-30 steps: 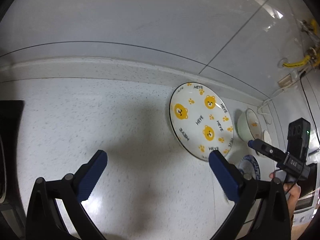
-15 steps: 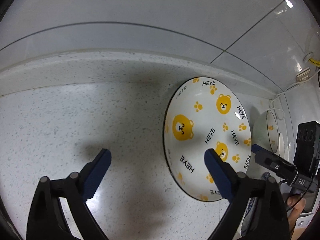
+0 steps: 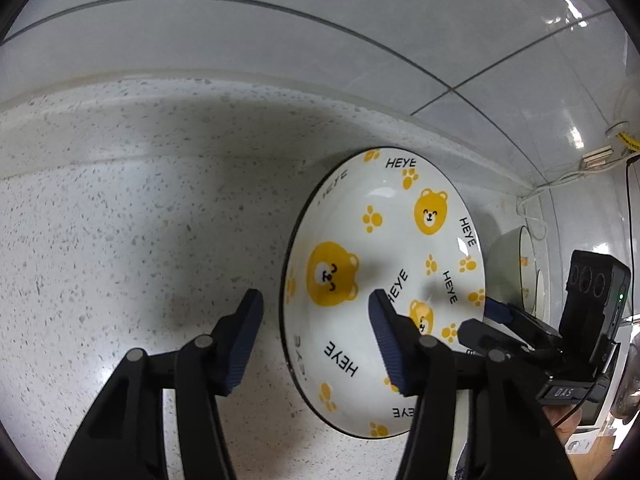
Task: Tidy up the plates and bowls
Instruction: 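Move both tools to the second yellow-bear plate by the wall and pinch its rim, then lift the second bear plate and carry it toward the hob stack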
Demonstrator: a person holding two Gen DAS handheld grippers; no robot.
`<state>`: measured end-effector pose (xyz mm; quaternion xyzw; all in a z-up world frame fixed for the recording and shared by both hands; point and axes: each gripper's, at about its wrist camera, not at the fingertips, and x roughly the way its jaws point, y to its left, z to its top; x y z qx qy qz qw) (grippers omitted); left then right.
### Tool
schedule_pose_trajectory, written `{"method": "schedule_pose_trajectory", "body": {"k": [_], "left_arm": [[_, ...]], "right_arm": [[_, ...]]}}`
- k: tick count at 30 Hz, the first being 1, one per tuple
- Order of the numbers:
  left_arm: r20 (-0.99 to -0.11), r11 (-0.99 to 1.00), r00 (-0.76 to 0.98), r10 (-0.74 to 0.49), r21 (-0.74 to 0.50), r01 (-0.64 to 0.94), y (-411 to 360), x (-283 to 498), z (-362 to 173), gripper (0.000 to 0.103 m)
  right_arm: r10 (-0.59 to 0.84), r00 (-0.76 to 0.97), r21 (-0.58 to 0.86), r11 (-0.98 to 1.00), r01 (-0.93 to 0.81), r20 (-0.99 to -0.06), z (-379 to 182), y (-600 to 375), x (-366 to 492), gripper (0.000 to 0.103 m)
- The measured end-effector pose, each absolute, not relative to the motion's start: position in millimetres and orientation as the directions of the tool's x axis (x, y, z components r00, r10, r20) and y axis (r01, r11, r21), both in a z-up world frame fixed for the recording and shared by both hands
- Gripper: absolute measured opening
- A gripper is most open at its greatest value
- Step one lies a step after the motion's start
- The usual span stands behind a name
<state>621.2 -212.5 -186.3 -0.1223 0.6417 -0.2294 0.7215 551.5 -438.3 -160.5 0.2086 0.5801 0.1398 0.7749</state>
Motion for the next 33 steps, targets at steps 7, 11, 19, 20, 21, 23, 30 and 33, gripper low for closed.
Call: {"method": "schedule_pose_trajectory", "body": {"k": [7,11,19,20,21,23,30,33], "left_arm": [[-0.894,0.882,0.064,-0.444,-0.424,0.206,-224.5,625.3,-185.5,0.039],[-0.904,0.891,0.066,-0.421,-0.4,0.214,-229.2,627.1,-185.2,0.026],[-0.9,0.894,0.078,-0.429,-0.411,0.177,-209.5,619.9,-187.8,0.014],[-0.9,0.895,0.082,-0.429,-0.411,0.173,-207.1,618.0,-186.9,0.014],[-0.898,0.895,0.088,-0.43,-0.412,0.17,-204.6,616.7,-185.4,0.014],[-0.898,0.897,0.097,-0.429,-0.412,0.161,-198.8,612.8,-181.9,0.013],[-0.899,0.906,0.134,-0.416,-0.399,0.139,-176.9,586.6,-159.1,0.013],[-0.89,0.901,0.145,-0.432,-0.419,0.114,-163.0,565.9,-147.9,0.013]], "right_arm": [[0.389,0.261,0.408,0.912,0.024,-0.884,-167.5,-438.5,554.9,0.056],[0.374,0.254,0.391,0.92,0.021,-0.892,-168.6,-438.6,555.0,0.05],[0.36,0.262,0.385,0.921,0.051,-0.896,-174.4,-451.5,551.4,0.019],[0.357,0.261,0.381,0.924,0.046,-0.897,-174.3,-449.4,550.6,0.019],[0.358,0.259,0.38,0.924,0.042,-0.897,-174.3,-448.0,550.2,0.019],[0.372,0.255,0.393,0.919,0.035,-0.893,-174.9,-444.0,548.2,0.019],[0.403,0.267,0.417,0.909,-0.005,-0.875,-161.4,-432.5,540.4,0.019],[0.413,0.273,0.422,0.906,-0.029,-0.869,-148.7,-425.9,527.7,0.019]]}}
